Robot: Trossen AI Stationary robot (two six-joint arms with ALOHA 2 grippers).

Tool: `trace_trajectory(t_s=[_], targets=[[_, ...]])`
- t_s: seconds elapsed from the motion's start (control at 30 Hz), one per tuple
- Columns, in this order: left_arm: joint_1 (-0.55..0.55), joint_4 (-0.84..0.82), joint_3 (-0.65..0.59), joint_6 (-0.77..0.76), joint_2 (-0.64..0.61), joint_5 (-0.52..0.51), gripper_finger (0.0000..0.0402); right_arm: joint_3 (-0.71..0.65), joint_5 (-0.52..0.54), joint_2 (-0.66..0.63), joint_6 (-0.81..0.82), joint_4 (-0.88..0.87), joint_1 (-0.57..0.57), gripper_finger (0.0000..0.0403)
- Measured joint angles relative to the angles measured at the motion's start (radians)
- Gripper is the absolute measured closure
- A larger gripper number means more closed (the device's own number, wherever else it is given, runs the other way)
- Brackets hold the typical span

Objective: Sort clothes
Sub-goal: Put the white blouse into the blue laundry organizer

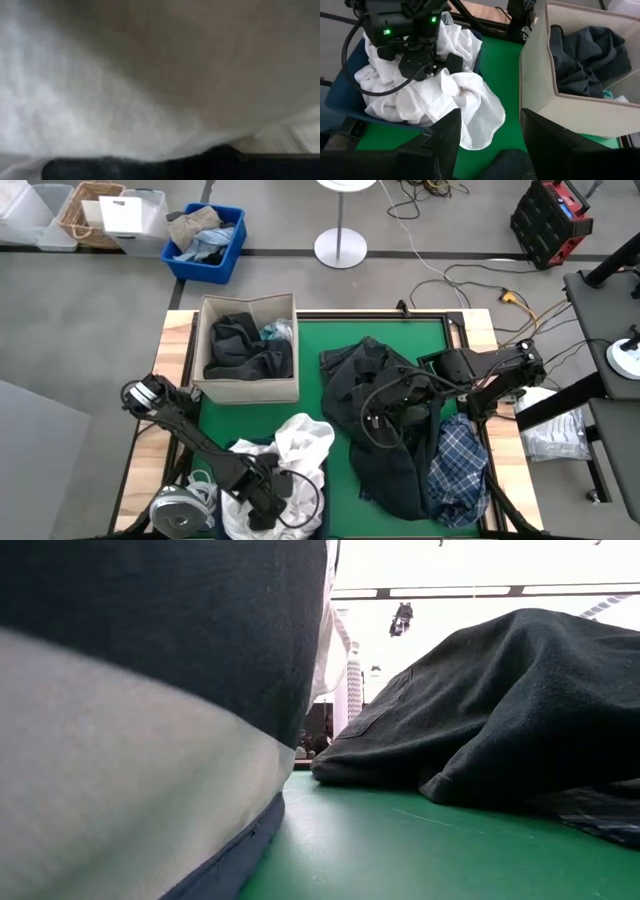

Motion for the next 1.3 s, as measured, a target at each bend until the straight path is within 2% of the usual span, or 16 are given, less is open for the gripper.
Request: trace_trajectory(t_s=[0.13,0.33,0.97,1.07,1.3], targets=[[-0.001,-0.051,0.051,-0.005,-0.004,-0.037,0.0401,0.000,0.000,0.000,0.001,-0.001,0.000,0.0202],[0.001,-0.227,0.200,-0.102,0.000,-0.063,0.0396,0.000,0.000,0.000,0.001,0.000,0.000,0.0201],[0.001,-0.744,0.639,-0.111,-0.003,-0.082,0.0293,0.000,0.000,0.000,0.022,0.021,0.000,0.0194],[0.001,-0.800,0.702,-0.065,-0.004,-0.161,0.0283,0.000,0.000,0.000,0.022,0.021,0.000,0.0190],[0.026,-0.805,0.785,0.043,-0.004,-0.521,0.0261,0.000,0.000,0.000,0.021,0.021,0.000,0.0180]])
